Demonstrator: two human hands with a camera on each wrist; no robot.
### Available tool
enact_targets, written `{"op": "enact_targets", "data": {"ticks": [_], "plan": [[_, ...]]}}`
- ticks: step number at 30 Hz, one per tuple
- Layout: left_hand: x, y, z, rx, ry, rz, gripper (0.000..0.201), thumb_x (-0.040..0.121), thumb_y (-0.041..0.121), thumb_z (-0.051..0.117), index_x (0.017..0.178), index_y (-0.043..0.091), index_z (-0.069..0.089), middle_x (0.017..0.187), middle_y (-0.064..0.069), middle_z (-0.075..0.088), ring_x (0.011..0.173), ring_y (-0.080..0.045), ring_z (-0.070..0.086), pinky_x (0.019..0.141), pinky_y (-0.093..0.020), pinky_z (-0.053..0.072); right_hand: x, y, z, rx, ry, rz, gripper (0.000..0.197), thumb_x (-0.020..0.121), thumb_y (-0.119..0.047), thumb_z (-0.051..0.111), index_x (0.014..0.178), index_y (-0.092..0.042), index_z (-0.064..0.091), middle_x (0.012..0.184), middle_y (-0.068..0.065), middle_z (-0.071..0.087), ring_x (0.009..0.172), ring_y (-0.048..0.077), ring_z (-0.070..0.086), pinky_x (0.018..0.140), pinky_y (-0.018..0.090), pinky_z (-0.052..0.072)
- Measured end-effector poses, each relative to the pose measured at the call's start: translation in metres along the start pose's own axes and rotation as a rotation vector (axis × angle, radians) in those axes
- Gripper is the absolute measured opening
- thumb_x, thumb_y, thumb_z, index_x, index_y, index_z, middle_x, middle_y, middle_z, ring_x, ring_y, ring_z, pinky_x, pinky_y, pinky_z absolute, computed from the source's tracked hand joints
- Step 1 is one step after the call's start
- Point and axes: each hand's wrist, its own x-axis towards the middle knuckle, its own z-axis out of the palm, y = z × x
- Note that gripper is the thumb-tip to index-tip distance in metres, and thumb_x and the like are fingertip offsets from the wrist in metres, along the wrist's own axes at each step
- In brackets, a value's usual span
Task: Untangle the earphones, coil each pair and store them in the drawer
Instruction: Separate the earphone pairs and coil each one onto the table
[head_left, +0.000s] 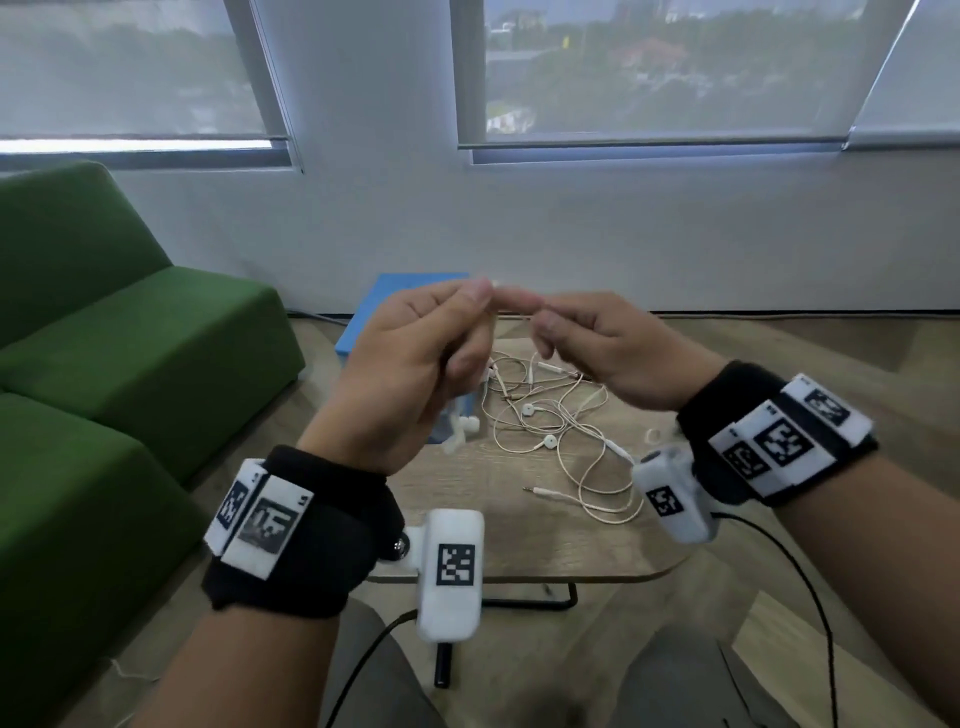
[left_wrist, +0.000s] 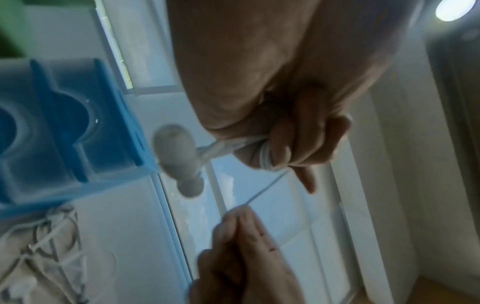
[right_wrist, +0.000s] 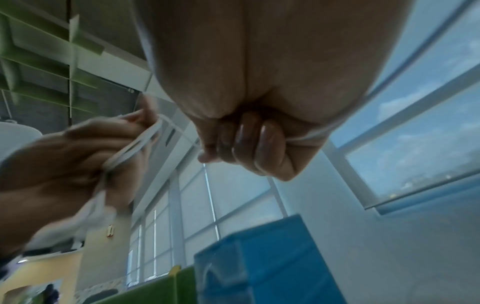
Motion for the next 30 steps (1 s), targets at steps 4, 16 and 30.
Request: {"op": "enact_targets", "data": {"ticks": [4,16,30], "plan": [[0.005,0.003,-0.003,-0.2,0.175,0.041,0.032,0.11,0.011,0.042,0.136,-0.002,0.055,0.082,-0.003,0.077,0.071,-0.007,0.073,0.066,-0.015,0.055,-0.01,-0.007,0.024,-0.046,-0.136,-0.013,0.031,0.109,-0.02,0.047,0.081,-0.011,0.059,0.063,-0.014,0.047,0.06,0.004,0.043,0.061,0.017,0.033],[0.003,-0.014,0.002,0.382,0.013,-0.006,0.031,0.112,0.014,0.04,0.114,-0.002,0.068,0.065,-0.005,0.057,0.052,-0.012,0.044,0.055,-0.021,0.037,0.011,-0.042,-0.034,-0.116,0.031,-0.145,0.024,0.098,-0.024,0.058,0.079,-0.011,0.066,0.066,0.003,0.059,0.064,0.018,0.05,0.065,0.035,0.041],[0.008,-0.002,-0.002,0.032,0.197,0.092,0.027,0.111,0.006,0.039,0.137,0.01,0.048,0.113,-0.01,0.078,0.104,-0.014,0.077,0.087,-0.023,0.058,-0.005,-0.027,0.019,-0.041,-0.212,-0.049,0.027,0.104,-0.031,0.052,0.084,-0.019,0.066,0.075,-0.001,0.058,0.072,0.024,0.054,0.071,0.047,0.045]]}}
